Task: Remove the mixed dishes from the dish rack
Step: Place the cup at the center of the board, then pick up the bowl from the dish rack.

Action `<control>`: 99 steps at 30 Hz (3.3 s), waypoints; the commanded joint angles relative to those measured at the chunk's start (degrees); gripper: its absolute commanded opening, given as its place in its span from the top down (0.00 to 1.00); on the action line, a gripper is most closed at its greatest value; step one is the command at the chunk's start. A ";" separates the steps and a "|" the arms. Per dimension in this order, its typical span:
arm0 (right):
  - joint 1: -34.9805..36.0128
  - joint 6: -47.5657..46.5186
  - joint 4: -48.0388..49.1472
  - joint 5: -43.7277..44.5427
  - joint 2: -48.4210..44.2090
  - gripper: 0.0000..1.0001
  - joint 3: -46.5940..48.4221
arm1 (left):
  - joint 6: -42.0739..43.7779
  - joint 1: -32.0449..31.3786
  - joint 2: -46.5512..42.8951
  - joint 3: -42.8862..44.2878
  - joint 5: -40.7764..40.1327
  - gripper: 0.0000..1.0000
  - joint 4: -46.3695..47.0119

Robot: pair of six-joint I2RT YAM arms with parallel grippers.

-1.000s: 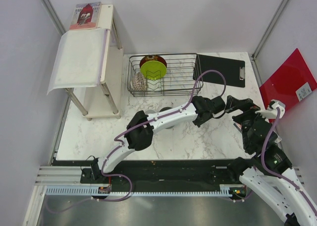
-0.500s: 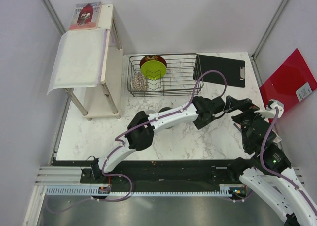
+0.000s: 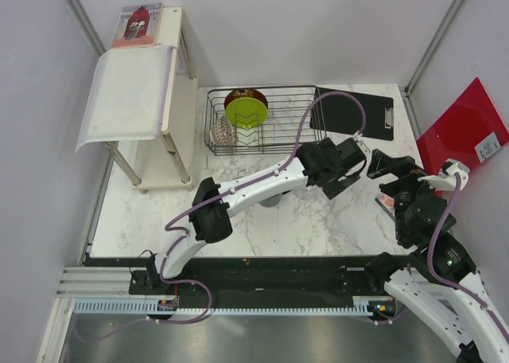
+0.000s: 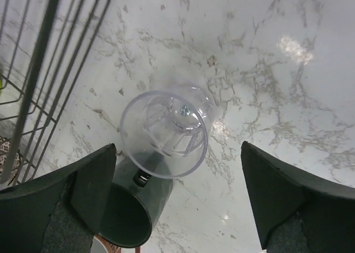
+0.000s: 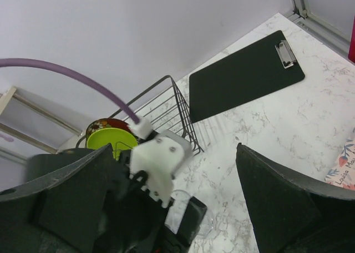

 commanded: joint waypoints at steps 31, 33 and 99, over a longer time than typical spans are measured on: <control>0.17 2.77 1.20 -3.05 2.15 0.02 -6.38 | -29.70 28.73 -14.18 -12.68 -20.97 0.16 3.85; 0.17 2.60 1.38 -2.96 2.24 0.02 -6.91 | -32.68 30.22 -13.30 -13.73 -22.46 0.17 3.76; 0.17 2.51 10.00 -4.99 20.17 0.02 -10.25 | -44.65 32.95 -18.22 -24.91 -39.34 0.98 8.86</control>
